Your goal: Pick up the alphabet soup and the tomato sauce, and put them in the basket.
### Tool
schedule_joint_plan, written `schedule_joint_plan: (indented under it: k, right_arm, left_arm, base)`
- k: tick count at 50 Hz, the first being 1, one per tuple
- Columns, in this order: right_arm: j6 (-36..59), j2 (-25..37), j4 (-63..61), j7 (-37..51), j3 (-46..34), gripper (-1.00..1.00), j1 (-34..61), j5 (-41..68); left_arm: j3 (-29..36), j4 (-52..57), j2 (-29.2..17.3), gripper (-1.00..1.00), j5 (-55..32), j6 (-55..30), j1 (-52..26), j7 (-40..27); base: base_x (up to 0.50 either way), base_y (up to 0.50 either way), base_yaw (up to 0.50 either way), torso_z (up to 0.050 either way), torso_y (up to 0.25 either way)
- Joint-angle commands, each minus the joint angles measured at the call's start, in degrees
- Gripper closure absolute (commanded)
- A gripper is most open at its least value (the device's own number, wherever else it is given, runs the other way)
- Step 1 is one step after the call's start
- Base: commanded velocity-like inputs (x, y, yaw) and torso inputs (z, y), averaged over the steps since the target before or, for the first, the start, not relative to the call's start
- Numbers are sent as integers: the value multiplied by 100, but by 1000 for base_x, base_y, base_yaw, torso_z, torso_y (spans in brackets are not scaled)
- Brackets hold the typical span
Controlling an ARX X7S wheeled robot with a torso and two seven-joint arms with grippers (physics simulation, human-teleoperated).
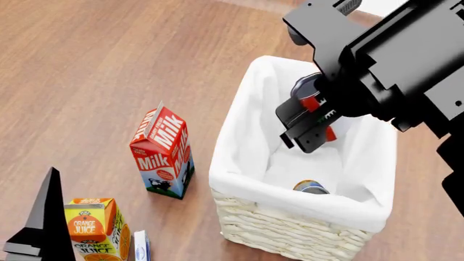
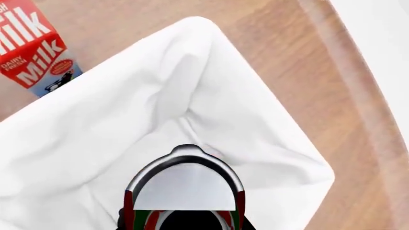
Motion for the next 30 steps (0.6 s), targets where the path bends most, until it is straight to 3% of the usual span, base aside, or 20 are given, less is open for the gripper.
schedule_joint_plan:
  k: [1, 30]
  right_arm:
    - [-298, -122, 313, 95, 124, 100, -262, -78]
    - [-993, -771, 1623, -302, -109, 100, -589, -541]
  left_arm:
    - [47, -25, 25, -100, 24, -5, -11, 10]
    - [72, -124, 35, -100, 21, 26, -19, 38]
  base:
    - [0, 0, 0, 0, 0]
    - [0, 0, 0, 0, 0]
